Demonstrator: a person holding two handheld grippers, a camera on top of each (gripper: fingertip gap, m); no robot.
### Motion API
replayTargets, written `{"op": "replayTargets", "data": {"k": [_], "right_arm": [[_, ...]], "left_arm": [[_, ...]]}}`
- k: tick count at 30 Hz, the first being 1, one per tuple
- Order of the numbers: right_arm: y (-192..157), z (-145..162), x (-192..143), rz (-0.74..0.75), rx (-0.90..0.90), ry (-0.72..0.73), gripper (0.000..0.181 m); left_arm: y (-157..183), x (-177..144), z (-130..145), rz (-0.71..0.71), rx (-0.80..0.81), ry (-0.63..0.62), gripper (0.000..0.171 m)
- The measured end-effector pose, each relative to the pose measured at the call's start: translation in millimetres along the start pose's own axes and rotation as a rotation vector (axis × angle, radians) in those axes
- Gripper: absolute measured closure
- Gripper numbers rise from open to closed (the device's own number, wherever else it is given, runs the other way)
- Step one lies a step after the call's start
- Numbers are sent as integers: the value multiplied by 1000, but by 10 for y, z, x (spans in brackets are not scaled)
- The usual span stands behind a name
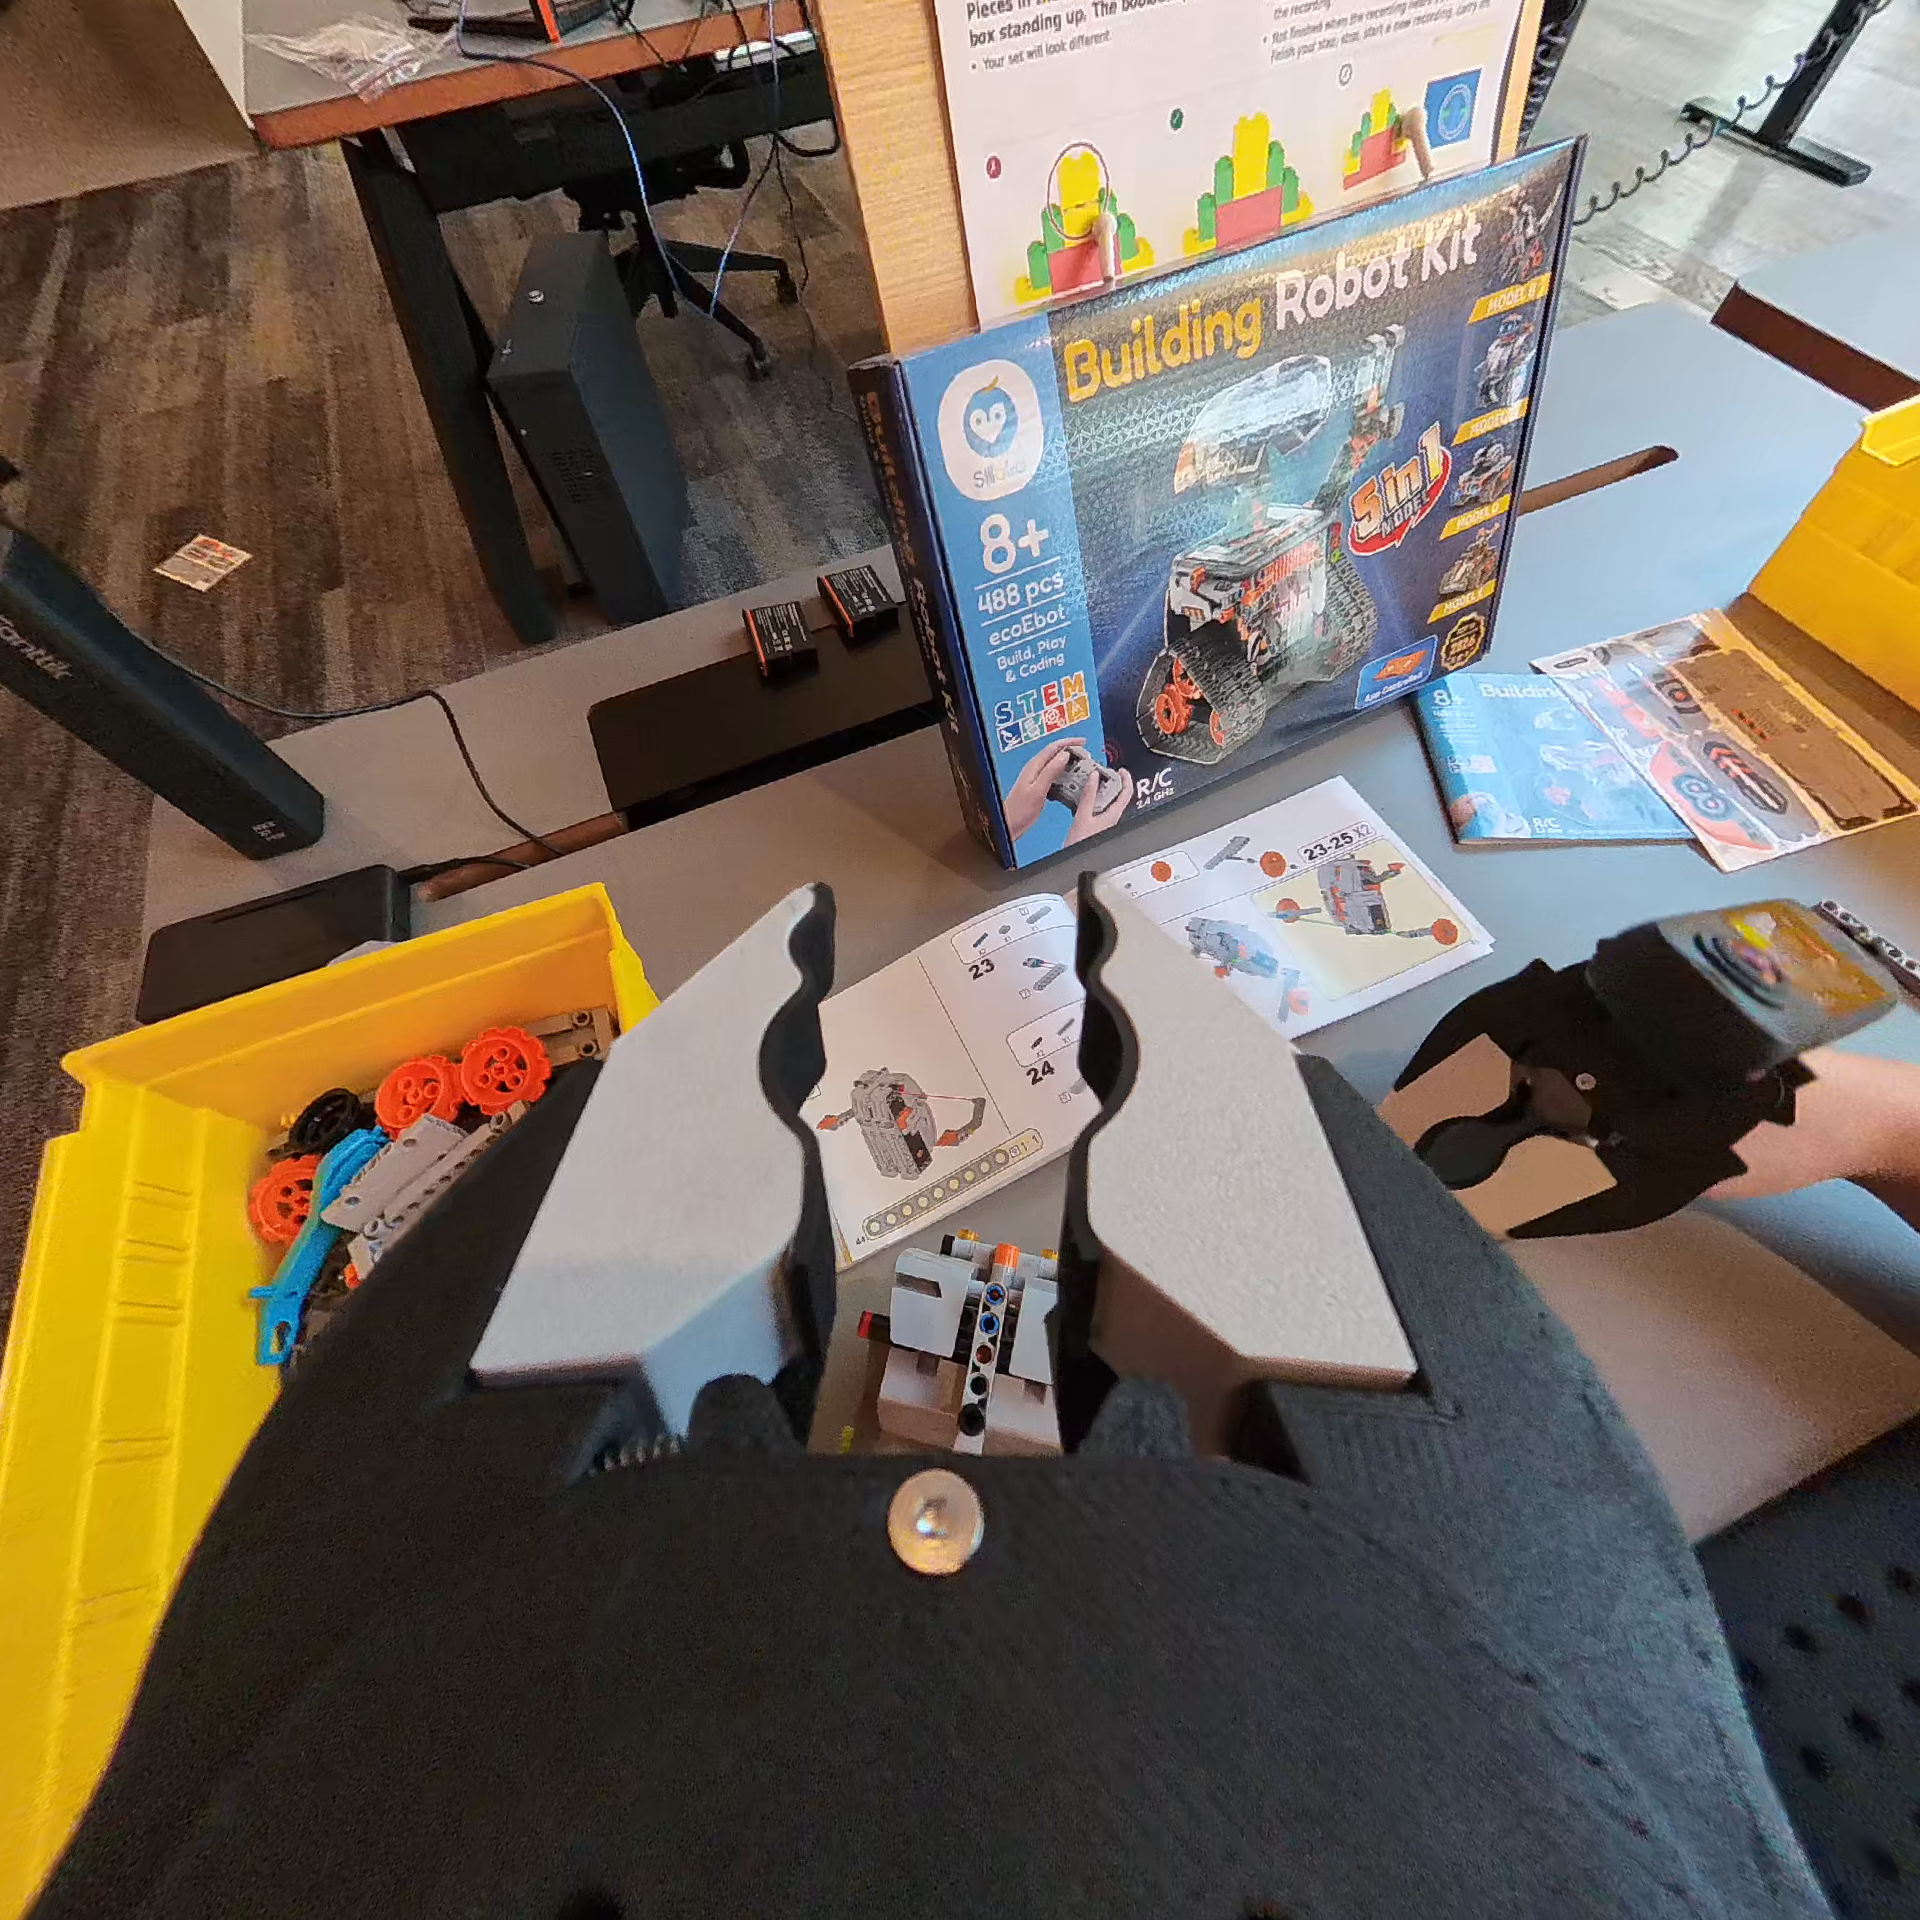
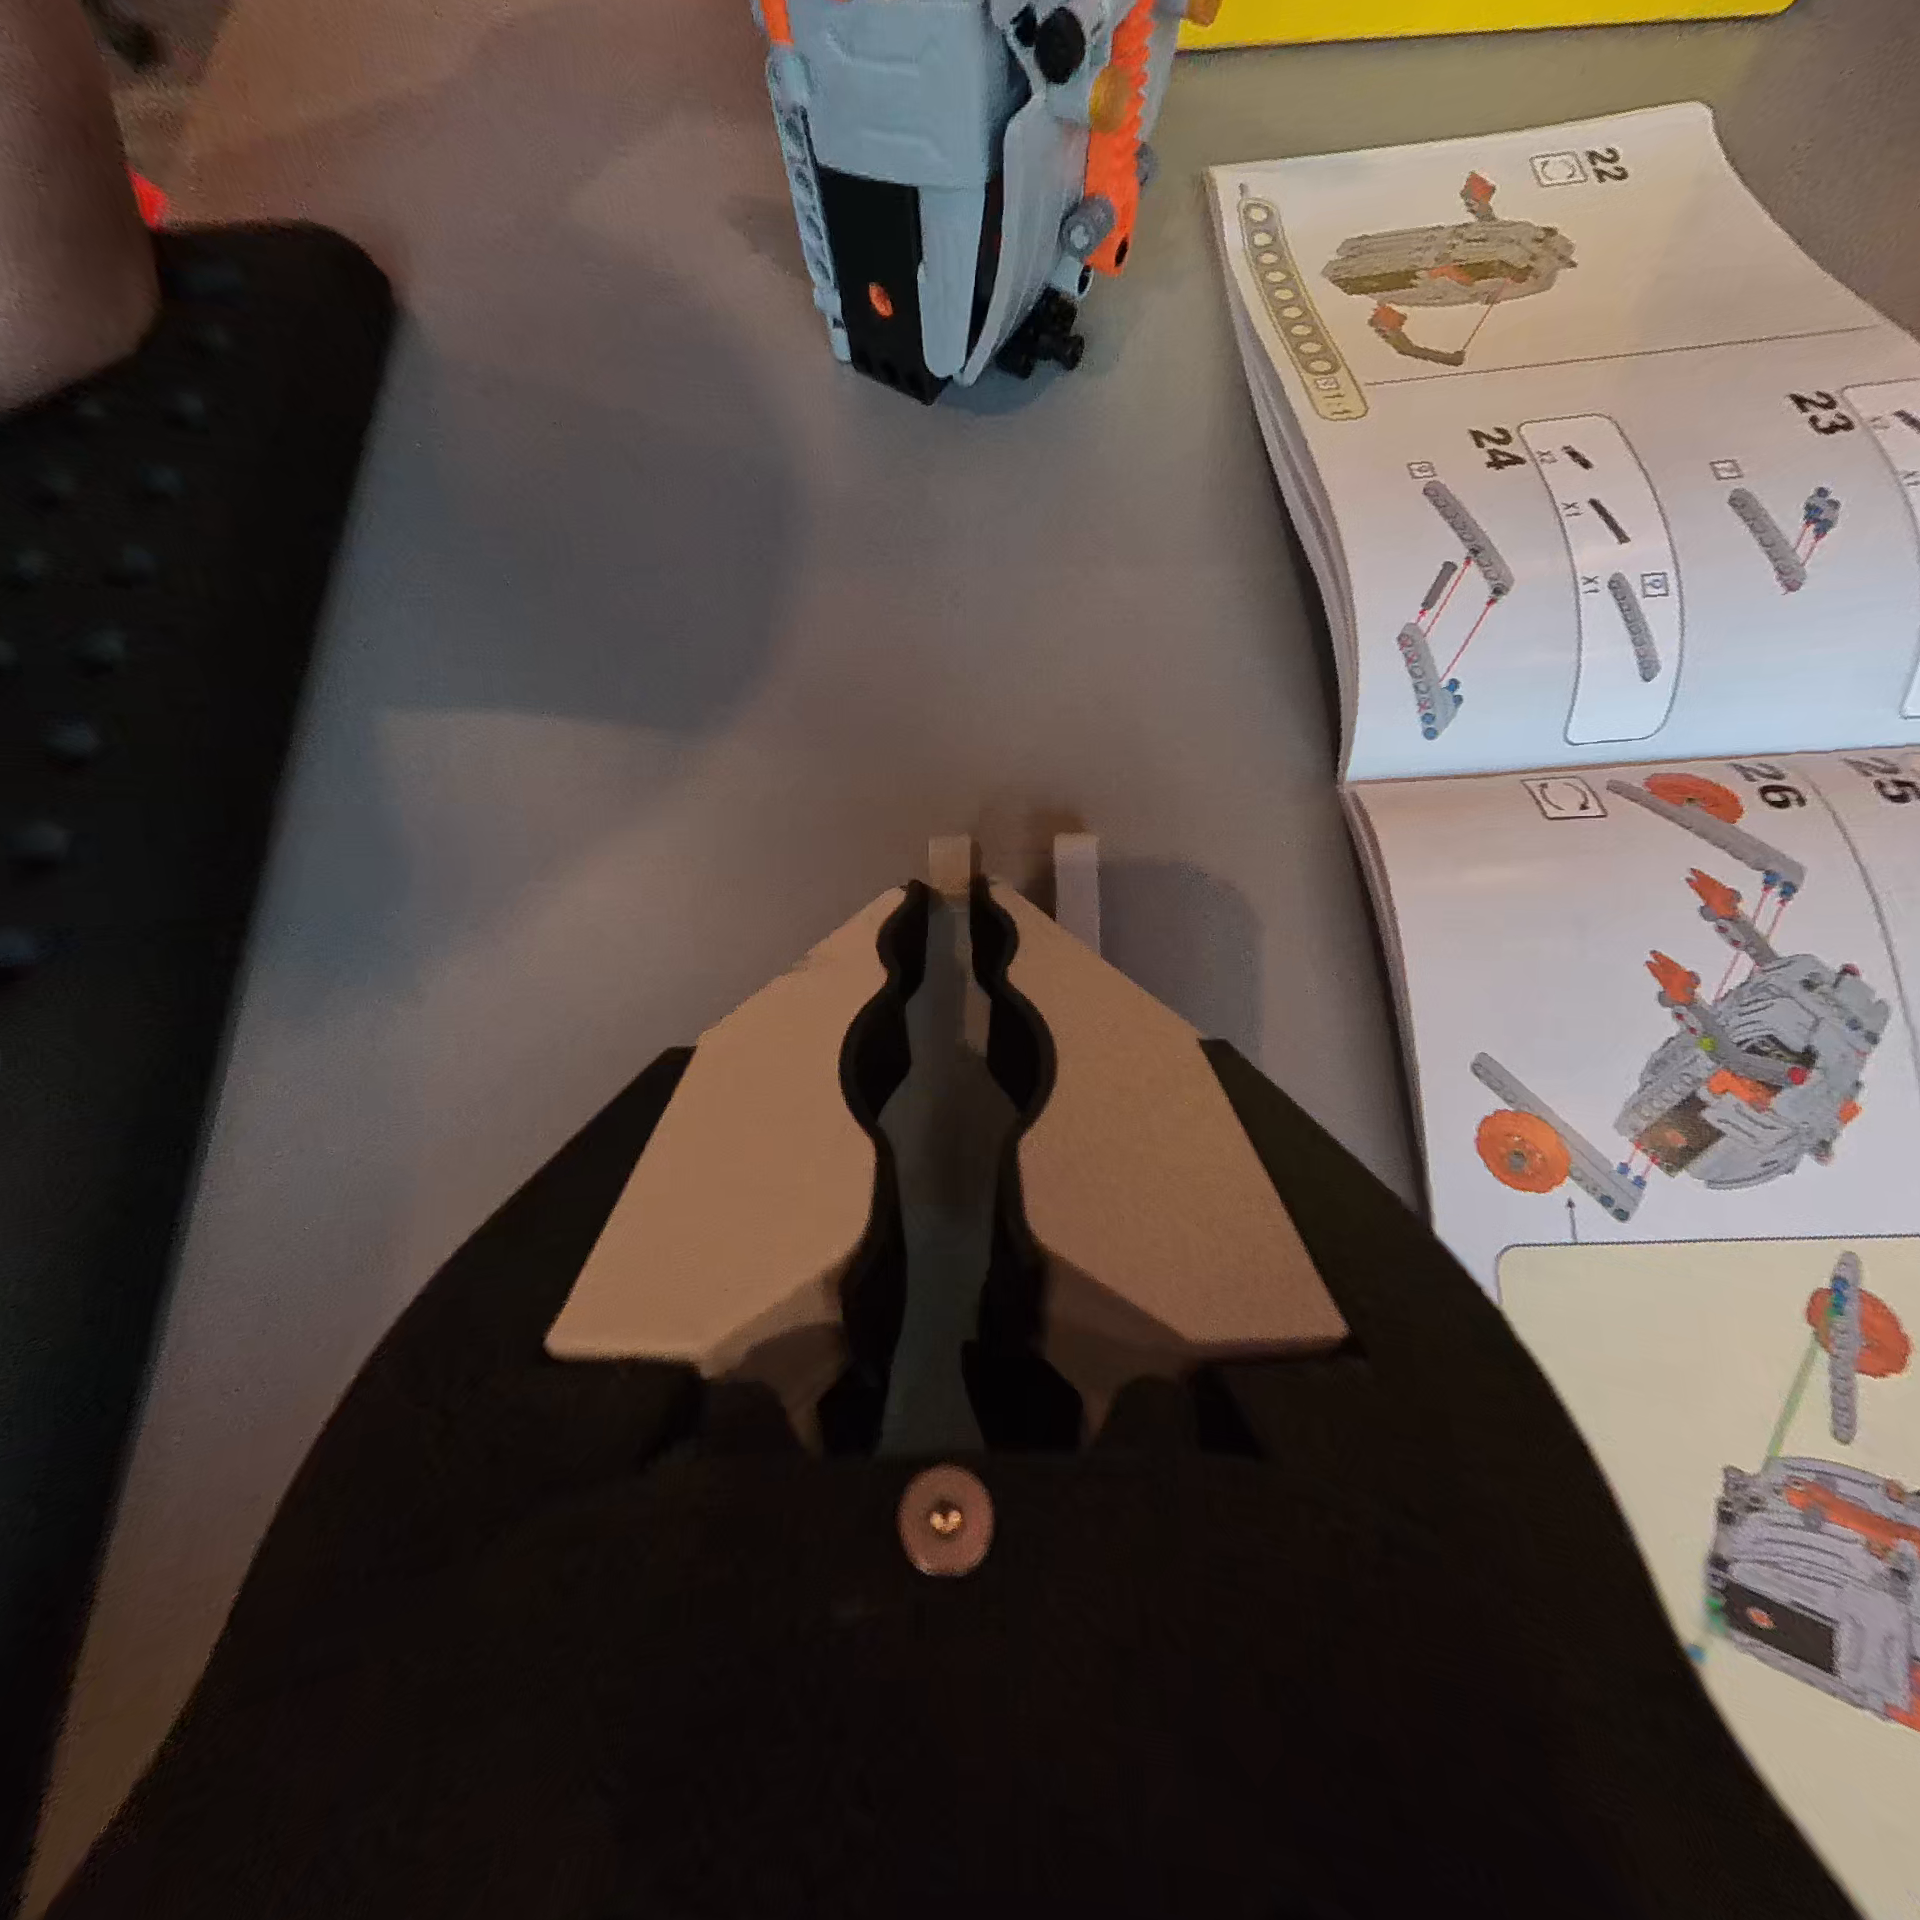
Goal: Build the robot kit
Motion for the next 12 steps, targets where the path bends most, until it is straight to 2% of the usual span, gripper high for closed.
{"op": "replayTargets", "data": {"k": [2, 4, 9, 12], "right_arm": [[25, -36, -60, -18, 90, 57, 174], [61, -64, -152, -63, 224, 119, 174], [176, -158, -448, -282, 611, 384, 174], [183, -268, -583, -426, 726, 525, 175]], "left_arm": [[38, 3, -12, 22, 20, 9, 134], [126, 19, -15, 100, 35, 14, 142], [558, -11, -23, 439, 18, 68, 151], [764, -170, 162, 596, 57, 131, 154]]}}
Point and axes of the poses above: each gripper's, where its closed fingertips meet, x out along the fingers, z out of its underside, y = z × x across the jaws, the point moved 8 cm from there along -x, back along the fingers, and after that the axes turned 10 degrees about y, right-handed, at the moved point
